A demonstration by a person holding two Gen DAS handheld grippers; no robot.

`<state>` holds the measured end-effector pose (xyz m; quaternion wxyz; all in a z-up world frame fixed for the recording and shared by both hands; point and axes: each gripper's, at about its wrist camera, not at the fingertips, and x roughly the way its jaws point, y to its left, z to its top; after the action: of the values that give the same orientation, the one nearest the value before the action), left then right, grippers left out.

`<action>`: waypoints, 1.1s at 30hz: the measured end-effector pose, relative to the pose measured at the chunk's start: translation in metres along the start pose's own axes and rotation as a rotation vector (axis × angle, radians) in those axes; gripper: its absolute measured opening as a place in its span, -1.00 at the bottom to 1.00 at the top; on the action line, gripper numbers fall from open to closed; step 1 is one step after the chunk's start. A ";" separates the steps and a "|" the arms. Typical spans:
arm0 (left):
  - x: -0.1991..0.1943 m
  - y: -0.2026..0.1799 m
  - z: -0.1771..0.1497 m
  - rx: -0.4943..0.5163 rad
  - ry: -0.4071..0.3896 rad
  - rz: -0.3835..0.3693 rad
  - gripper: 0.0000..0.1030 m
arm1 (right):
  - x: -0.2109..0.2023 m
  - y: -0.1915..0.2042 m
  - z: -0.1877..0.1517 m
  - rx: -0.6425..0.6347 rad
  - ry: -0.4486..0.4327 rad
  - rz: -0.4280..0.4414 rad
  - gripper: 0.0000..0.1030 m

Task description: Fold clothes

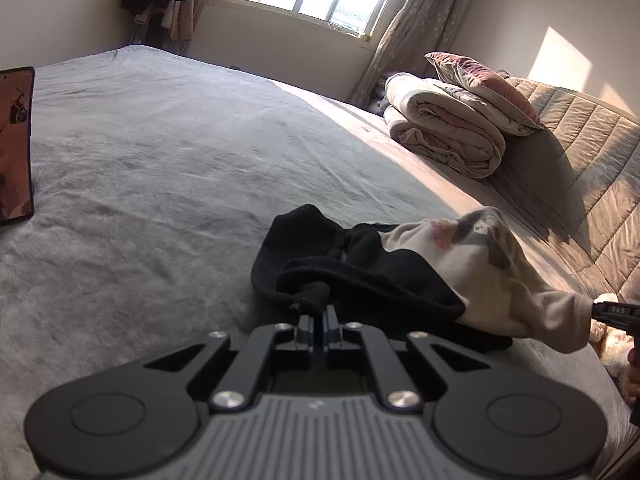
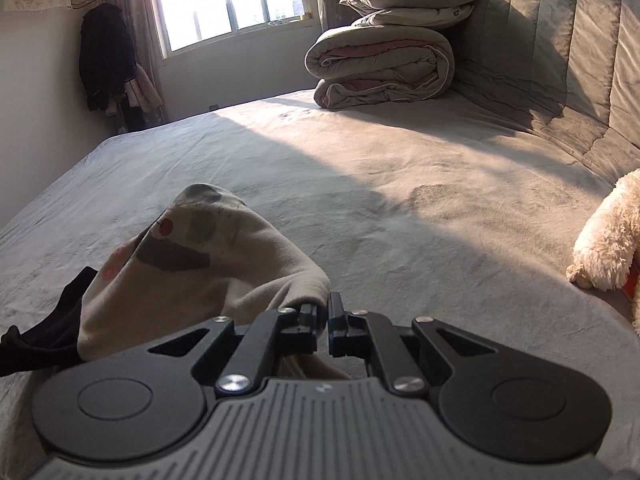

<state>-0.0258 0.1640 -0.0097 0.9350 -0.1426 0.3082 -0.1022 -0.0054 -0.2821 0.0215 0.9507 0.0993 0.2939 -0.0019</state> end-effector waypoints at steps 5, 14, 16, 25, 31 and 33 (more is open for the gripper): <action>0.015 0.018 0.037 -0.026 -0.082 0.108 -0.93 | -0.011 0.022 -0.004 -0.030 0.054 0.207 -0.89; 0.037 0.006 0.087 0.098 -0.304 0.309 -0.93 | -0.001 0.072 -0.013 -0.042 0.182 0.489 -0.88; 0.040 0.002 0.094 0.103 -0.329 0.329 -0.93 | 0.002 0.085 -0.016 -0.047 0.208 0.534 -0.88; 0.054 -0.009 0.117 0.106 -0.387 0.416 -0.93 | 0.013 0.149 -0.026 -0.121 0.296 0.677 -0.87; 0.057 -0.002 0.126 0.052 -0.385 0.490 -0.93 | 0.014 0.172 -0.032 -0.157 0.331 0.732 -0.86; 0.060 0.001 0.127 0.049 -0.371 0.519 -0.93 | 0.015 0.175 -0.036 -0.174 0.342 0.731 -0.85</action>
<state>0.0981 0.1739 0.0546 0.9733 -0.0527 0.1557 0.1601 -0.0023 -0.1025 0.0170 0.8311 0.1151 0.3921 0.3773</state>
